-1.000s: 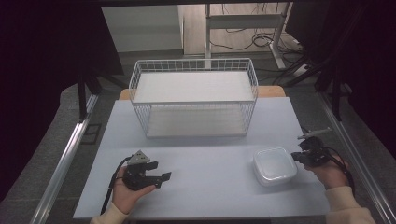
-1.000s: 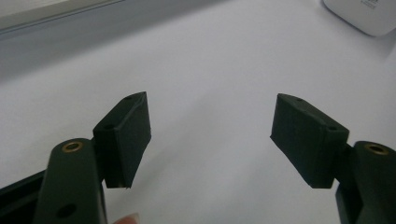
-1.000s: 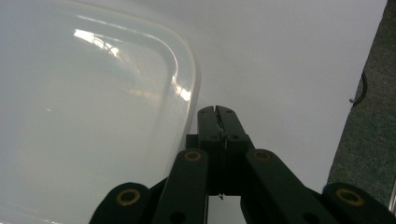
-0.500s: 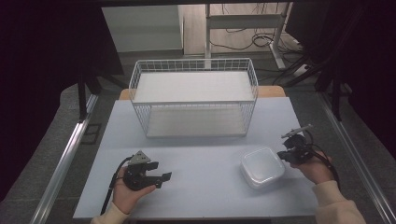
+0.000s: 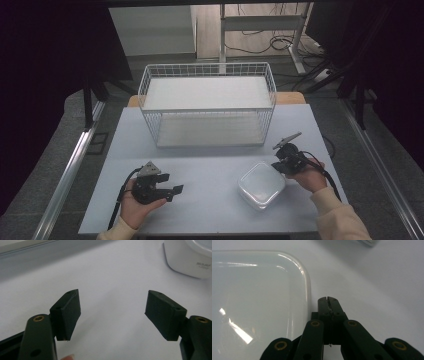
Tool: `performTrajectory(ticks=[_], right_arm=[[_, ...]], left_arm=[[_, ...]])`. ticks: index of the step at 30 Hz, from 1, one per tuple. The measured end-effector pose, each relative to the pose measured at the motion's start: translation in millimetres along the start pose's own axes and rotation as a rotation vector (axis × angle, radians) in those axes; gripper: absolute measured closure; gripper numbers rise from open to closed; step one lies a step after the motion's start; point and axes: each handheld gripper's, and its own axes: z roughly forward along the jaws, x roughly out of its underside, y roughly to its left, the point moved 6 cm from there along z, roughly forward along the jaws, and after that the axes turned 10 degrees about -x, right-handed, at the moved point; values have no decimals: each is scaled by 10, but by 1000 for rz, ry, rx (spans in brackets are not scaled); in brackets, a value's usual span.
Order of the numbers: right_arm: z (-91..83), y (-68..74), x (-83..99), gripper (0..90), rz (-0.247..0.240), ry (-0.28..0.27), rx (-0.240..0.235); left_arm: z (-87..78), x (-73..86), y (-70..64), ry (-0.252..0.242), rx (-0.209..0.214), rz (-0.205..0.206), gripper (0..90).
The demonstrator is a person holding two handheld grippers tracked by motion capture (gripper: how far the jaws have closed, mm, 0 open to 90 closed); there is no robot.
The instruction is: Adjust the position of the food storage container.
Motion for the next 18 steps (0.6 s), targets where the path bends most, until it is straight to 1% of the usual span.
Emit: performTrajectory(ticks=[1, 3, 4, 5, 7, 9, 10, 13, 15, 18], right_arm=[[24, 26, -30, 895, -13, 1, -6], [39, 45, -49, 895, -18, 1, -12], [77, 107, -105, 895, -37, -3, -31], [87, 126, -120, 896, -48, -3, -36], [107, 185, -149, 895, -60, -12, -42], [102, 208, -152, 895, -62, -22, -48], [85, 212, -146, 895, -60, -28, -46], [-32, 214, -91, 896, -44, -76, -43], [-152, 222, 6, 895, -32, -114, -18], [-299, 247, 184, 895, -22, -152, 15]], left_arm=[[0, 0, 3, 1, 0, -2, 281], [2, -1, 6, 1, -1, -4, 281], [-2, -3, 9, -1, -3, -5, 282], [-6, -3, 7, -2, -4, -6, 282], [-11, -3, 3, -3, -4, -6, 282], [-11, -3, 2, -3, -3, -5, 282], [-11, -3, 5, -3, -3, -3, 282], [-12, -3, 17, -5, -4, -7, 281], [-14, -3, 29, -3, -5, -11, 282], [-14, -10, 27, -5, -3, -13, 282]])
